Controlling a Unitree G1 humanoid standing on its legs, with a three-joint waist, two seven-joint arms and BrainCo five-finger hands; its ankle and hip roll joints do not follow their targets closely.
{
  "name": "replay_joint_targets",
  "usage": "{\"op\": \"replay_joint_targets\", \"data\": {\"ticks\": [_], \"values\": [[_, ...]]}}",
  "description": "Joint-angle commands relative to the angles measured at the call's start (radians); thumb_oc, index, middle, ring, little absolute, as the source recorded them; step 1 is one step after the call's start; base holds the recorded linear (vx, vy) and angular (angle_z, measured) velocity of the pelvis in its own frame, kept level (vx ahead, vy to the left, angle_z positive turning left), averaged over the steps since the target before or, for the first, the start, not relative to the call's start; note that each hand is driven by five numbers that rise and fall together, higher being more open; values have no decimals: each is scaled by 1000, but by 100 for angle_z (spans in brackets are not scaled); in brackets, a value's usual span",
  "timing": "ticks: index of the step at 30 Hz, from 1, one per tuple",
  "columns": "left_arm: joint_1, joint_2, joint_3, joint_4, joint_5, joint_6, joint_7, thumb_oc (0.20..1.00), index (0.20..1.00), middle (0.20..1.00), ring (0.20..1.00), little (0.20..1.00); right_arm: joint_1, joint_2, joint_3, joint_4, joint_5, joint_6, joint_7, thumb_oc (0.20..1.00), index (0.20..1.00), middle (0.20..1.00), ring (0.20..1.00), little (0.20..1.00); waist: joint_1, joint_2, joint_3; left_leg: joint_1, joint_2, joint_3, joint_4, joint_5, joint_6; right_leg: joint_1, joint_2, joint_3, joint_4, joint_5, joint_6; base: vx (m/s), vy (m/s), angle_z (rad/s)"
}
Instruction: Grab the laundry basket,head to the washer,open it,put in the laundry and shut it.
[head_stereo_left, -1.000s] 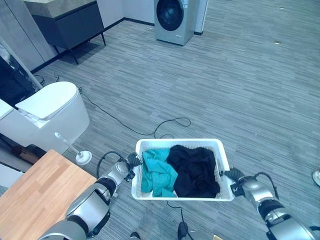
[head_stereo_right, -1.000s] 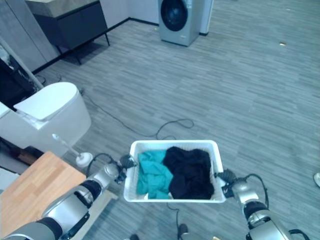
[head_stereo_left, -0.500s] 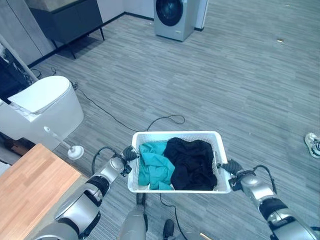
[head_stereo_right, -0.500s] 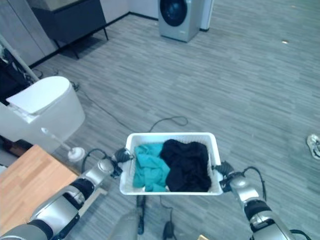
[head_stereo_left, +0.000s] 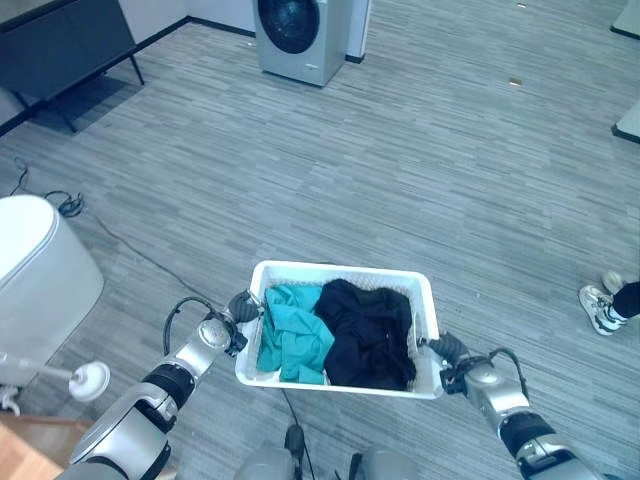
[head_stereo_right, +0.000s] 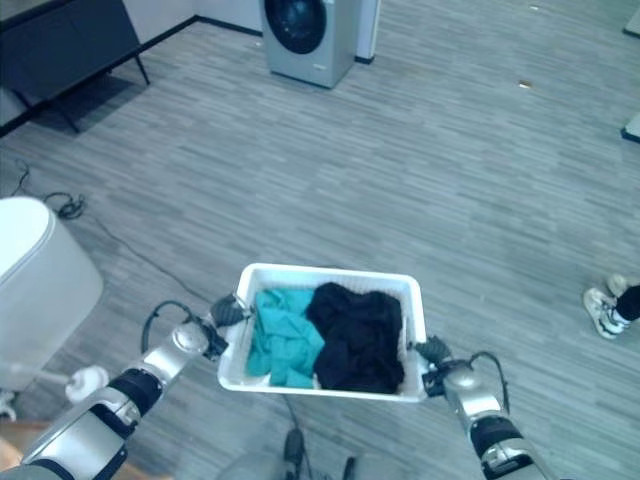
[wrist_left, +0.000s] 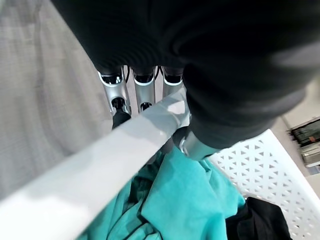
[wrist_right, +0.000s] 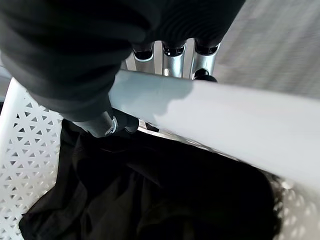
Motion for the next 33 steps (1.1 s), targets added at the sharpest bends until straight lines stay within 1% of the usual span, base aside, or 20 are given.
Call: {"op": "replay_joint_targets", "data": {"ticks": [1, 4, 5, 6, 8, 9, 10, 12, 13, 14, 15, 18, 20, 22, 24, 25, 26, 27, 31, 33], "values": [[-72, -18, 50, -17, -49, -80, -1, 200, 200, 200, 200, 200, -97, -43, -9, -61, 47, -69, 54, 200, 200, 200, 200, 200, -49, -10, -72, -11, -13, -42, 31, 10, -88, 54, -12, 79, -460, 259, 86, 744, -157, 76], [-114, -42, 33, 29, -33, -84, 0, 200, 200, 200, 200, 200, -146, -67, 2, -50, 45, -65, 52, 200, 200, 200, 200, 200, -83, -15, -77, 67, -37, -99, 43, -69, -112, -10, -86, 79, -774, 342, 117, 637, -146, 77], [-115, -43, 33, 30, -33, -84, 0, 200, 200, 200, 200, 200, -146, -68, 2, -49, 45, -65, 52, 200, 200, 200, 200, 200, -87, -8, -72, 73, -30, -103, 45, -74, -112, 2, -82, 71, -783, 344, 116, 575, -98, 97], [-126, -60, 30, 59, -29, -86, 4, 200, 200, 200, 200, 200, -170, -61, 18, -36, 41, -67, 49, 200, 200, 200, 200, 200, -98, -4, -78, 121, -33, -115, 59, -116, -118, -6, -92, 44, -866, 368, 132, 553, -111, 99], [-122, -70, 26, 76, -30, -87, 3, 200, 200, 200, 200, 200, -180, -60, 31, -33, 37, -66, 54, 200, 200, 200, 200, 200, -103, -8, -89, 144, -37, -125, 71, -121, -126, 4, -91, 45, -849, 371, 128, 567, -148, 104], [-108, -78, 30, 74, -31, -86, -4, 200, 200, 200, 200, 200, -171, -55, 30, -33, 36, -58, 59, 200, 200, 200, 200, 200, -107, -23, -119, 186, -34, -136, 96, -134, -146, 37, -92, 61, -826, 420, 124, 409, -133, 107], [-107, -78, 30, 73, -31, -86, -4, 200, 200, 200, 200, 200, -171, -55, 30, -33, 36, -58, 59, 200, 200, 200, 200, 200, -108, -20, -118, 188, -31, -137, 97, -136, -146, 40, -90, 59, -826, 420, 124, 776, -263, 92], [-88, -99, 26, 105, -35, -89, -5, 200, 200, 200, 200, 200, -166, -50, 46, -11, 45, -59, 61, 200, 200, 200, 200, 200, -120, -18, -141, 148, 13, -111, 302, -24, -197, 81, -75, 39, -763, 415, 90, 602, -266, 45], [-79, -97, 26, 101, -44, -82, -9, 200, 200, 200, 200, 200, -159, -50, 43, 0, 63, -57, 59, 200, 200, 200, 200, 200, -119, -11, -141, 105, 75, -60, 445, 54, -209, 117, -55, 22, -742, 383, 62, 315, -189, 39], [-79, -96, 26, 101, -44, -82, -9, 200, 200, 200, 200, 200, -159, -49, 43, 1, 63, -57, 59, 200, 200, 200, 200, 200, -121, -14, -143, 101, 71, -62, 445, 57, -209, 115, -59, 21, -744, 384, 62, 458, -385, 75], [-61, -78, 42, 64, -67, -72, -14, 200, 200, 200, 200, 200, -133, -39, 38, -30, 87, -61, 52, 200, 200, 200, 200, 200, -100, -36, -132, -12, 145, 26, 687, 147, -200, 180, -40, -16, -735, 334, 2, 381, -386, 76], [-70, -79, 33, 31, -88, -64, -18, 200, 200, 200, 200, 200, -123, -34, 40, -25, 95, -63, 37, 200, 200, 200, 200, 200, -66, -52, -105, -149, 219, 105, 815, 184, -190, 269, -23, -67, -754, 282, -32, 393, -331, 4], [-78, -87, 26, 22, -97, -60, -10, 200, 200, 200, 200, 200, -124, -32, 45, -27, 93, -59, 30, 200, 200, 200, 200, 200, -43, -57, -91, -232, 252, 172, 729, 156, -192, 318, -25, -86, -770, 249, -29, 346, -90, 22], [-87, -85, 20, 13, -93, -62, -6, 200, 200, 200, 200, 200, -114, -33, 48, -40, 92, -60, 28, 200, 200, 200, 200, 200, -16, -50, -82, -301, 234, 173, 582, 142, -197, 361, -13, -82, -785, 216, -18, 388, 39, 11], [-99, -79, 15, 6, -96, -65, -1, 200, 200, 200, 200, 200, -97, -35, 35, -53, 94, -69, 18, 200, 200, 200, 200, 200, 9, -37, -76, -333, 223, 127, 286, 187, -217, 405, 3, -69, -799, 179, -2, 558, 147, -17], [-110, -79, 5, 15, -98, -63, -2, 200, 200, 200, 200, 200, -99, -28, 32, -40, 87, -79, 10, 200, 200, 200, 200, 200, 34, -23, -79, -328, 217, 52, 44, 237, -236, 436, 22, -53, -796, 143, 5, 509, 137, -31], [-110, -79, 5, 15, -98, -63, -2, 200, 200, 200, 200, 200, -99, -28, 32, -40, 87, -79, 10, 200, 200, 200, 200, 200, 34, -23, -79, -328, 217, 52, 44, 237, -236, 436, 22, -53, -796, 143, 5, 701, 140, -45], [-117, -85, -2, 30, -99, -69, -1, 200, 200, 200, 200, 200, -109, -16, 31, -5, 91, -91, 1, 200, 200, 200, 200, 200, 47, -28, -70, -348, 205, 12, -88, 251, -246, 485, 22, -37, -784, 92, 8, 511, 90, -38], [-105, -83, -2, 42, -108, -75, -2, 200, 200, 200, 200, 200, -128, -2, 38, 33, 88, -94, 1, 200, 200, 200, 200, 200, 67, -21, -80, -358, 203, 12, -92, 260, -248, 538, 23, 1, -765, 48, 16, 538, 164, -42], [-90, -76, 4, 43, -110, -80, -1, 200, 200, 200, 200, 200, -139, 7, 37, 60, 83, -89, 6, 200, 200, 200, 200, 200, 80, -11, -111, -340, 202, 17, -74, 290, -238, 571, 16, 29, -734, 26, 28, 620, 278, -49]]}}
